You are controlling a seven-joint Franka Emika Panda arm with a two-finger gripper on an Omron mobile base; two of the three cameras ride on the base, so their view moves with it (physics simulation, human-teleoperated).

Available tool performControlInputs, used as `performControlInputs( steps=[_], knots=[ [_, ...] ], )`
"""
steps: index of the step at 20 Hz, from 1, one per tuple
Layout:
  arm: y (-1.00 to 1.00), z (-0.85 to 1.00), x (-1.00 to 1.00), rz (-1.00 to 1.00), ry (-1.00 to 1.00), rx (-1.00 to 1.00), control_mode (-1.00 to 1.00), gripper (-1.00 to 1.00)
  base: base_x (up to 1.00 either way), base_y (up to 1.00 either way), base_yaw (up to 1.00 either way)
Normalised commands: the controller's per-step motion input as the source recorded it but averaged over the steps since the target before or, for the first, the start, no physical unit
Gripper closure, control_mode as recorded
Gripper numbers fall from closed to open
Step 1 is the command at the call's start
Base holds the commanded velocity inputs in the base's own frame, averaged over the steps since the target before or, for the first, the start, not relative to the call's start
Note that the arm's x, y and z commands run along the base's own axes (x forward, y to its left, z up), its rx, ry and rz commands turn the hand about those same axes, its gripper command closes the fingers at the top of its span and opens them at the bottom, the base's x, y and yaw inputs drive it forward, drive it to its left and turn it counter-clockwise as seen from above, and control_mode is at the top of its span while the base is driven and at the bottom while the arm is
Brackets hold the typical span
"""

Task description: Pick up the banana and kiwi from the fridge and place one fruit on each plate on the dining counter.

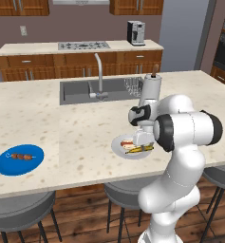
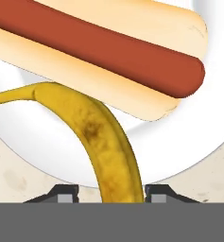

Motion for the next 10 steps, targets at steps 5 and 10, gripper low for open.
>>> performControlInputs(
  steps=[5,10],
  knots=[
    [0.0,0.0,0.0,0.0,-0.02,0.0,-1.0,-1.0,0.0,0.0,0.0],
    [0.0,0.0,0.0,0.0,-0.04,0.0,-1.0,-1.0,0.0,0.0,0.0]
  ],
)
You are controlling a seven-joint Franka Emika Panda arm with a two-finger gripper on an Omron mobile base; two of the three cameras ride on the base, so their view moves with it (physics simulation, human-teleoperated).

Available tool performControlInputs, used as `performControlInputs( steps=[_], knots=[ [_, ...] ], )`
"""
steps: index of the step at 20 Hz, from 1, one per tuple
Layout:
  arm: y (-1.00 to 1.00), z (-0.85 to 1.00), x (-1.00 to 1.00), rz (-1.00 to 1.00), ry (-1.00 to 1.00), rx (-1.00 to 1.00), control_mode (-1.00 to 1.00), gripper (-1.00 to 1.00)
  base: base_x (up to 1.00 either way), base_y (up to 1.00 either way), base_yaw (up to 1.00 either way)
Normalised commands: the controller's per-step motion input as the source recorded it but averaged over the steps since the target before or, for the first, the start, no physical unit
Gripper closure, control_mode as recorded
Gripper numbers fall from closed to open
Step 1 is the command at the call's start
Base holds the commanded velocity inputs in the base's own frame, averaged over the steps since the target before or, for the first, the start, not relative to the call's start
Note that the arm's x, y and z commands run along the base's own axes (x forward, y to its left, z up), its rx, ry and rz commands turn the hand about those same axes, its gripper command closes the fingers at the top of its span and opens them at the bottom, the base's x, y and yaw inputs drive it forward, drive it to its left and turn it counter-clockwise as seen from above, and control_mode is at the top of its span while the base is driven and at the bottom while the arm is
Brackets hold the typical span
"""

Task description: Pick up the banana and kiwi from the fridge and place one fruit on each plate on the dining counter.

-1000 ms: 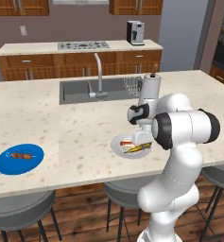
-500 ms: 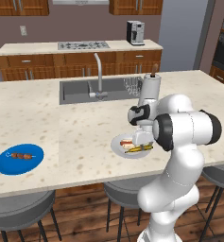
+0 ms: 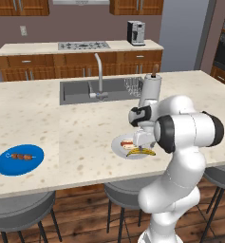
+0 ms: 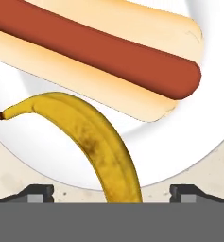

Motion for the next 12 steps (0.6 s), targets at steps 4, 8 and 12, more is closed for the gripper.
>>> performControlInputs(
  steps=[4,8,12],
  knots=[
    [0.0,0.13,-0.22,0.0,-0.12,-0.03,-1.0,-1.0,0.0,0.0,0.0],
    [0.0,0.54,-0.65,0.0,-0.28,-0.05,-1.0,-1.0,0.0,0.0,0.0],
    [0.01,0.6,-0.96,0.0,-0.38,-0.06,-1.0,-1.0,0.0,0.0,0.0]
  ],
)
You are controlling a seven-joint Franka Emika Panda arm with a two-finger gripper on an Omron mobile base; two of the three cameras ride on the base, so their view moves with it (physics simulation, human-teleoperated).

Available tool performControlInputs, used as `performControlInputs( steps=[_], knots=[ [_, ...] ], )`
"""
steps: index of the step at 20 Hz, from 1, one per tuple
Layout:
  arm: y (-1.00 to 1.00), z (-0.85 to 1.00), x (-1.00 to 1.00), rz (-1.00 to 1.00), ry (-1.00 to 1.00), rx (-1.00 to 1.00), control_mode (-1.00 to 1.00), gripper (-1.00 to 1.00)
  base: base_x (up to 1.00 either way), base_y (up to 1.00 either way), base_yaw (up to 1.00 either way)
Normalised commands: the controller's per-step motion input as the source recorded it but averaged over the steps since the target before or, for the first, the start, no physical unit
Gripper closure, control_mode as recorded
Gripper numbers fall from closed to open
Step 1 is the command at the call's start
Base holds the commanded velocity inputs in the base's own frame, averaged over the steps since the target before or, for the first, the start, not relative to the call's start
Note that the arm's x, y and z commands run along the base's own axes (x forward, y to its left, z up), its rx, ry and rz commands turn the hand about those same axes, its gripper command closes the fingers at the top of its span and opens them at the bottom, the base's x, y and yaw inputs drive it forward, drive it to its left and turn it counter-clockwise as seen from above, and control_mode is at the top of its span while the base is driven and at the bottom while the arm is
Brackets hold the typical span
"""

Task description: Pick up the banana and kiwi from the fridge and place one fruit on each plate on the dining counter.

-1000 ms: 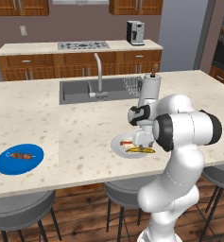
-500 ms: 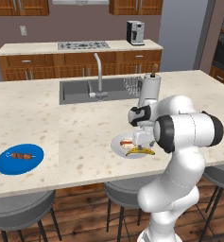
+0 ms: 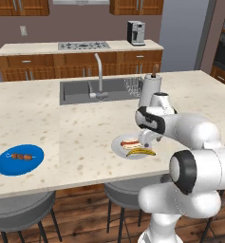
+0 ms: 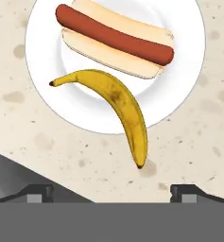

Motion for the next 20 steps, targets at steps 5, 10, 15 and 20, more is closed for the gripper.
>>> performControlInputs(
  steps=[5,10,15,20],
  knots=[
    [0.06,0.84,-1.0,-0.1,-0.51,0.0,-1.0,-1.0,0.0,0.0,0.0],
    [0.2,0.99,-0.9,-0.22,-0.4,0.0,-1.0,-1.0,0.0,0.0,0.0],
    [0.28,0.62,-0.24,-0.11,-0.02,-0.01,-1.0,-1.0,0.0,0.0,0.0],
    [0.05,0.07,0.0,-0.05,0.26,0.03,-1.0,-1.0,0.0,0.0,0.0]
  ],
)
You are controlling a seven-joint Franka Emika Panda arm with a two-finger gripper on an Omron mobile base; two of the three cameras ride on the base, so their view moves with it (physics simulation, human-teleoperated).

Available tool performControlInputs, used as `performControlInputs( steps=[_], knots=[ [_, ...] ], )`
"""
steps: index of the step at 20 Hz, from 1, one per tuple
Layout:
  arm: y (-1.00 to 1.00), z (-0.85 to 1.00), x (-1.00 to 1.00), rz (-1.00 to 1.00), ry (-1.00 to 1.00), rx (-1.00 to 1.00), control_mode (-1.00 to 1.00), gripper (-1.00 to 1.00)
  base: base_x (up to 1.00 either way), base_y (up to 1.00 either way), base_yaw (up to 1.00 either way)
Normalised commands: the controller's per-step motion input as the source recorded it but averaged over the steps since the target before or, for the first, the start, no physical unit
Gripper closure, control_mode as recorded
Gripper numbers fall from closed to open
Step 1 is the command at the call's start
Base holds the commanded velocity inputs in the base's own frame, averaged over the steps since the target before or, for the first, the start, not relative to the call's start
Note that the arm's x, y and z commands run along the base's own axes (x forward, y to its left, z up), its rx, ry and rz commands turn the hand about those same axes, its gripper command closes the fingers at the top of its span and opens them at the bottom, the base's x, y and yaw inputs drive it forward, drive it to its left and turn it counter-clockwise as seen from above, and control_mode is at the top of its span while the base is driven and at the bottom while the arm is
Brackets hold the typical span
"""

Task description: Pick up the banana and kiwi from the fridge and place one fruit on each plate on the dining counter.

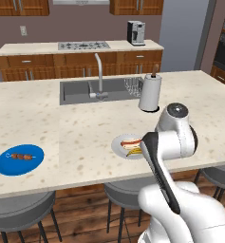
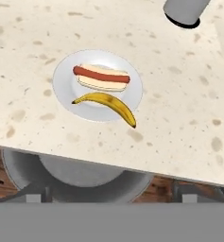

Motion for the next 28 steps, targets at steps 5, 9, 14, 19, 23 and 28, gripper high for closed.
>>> performControlInputs(
  steps=[5,9,14,19,23,28],
  knots=[
    [-0.06,0.16,-0.16,-0.02,0.15,0.16,-1.0,-1.0,0.0,0.0,0.0],
    [-0.24,0.28,-0.64,-0.01,-0.05,0.14,-1.0,-1.0,0.0,0.0,0.0],
    [-0.02,0.46,-0.64,-0.07,-0.11,-0.02,-1.0,-1.0,0.0,0.0,0.0],
    [0.0,0.49,-0.73,-0.09,-0.08,-0.02,-1.0,-1.0,0.0,0.0,0.0],
    [0.04,0.25,-0.42,-0.04,-0.04,-0.01,-1.0,-1.0,0.0,0.0,0.0],
    [0.0,0.0,0.0,0.0,0.0,0.0,-1.0,-1.0,0.0,0.0,0.0]
  ],
)
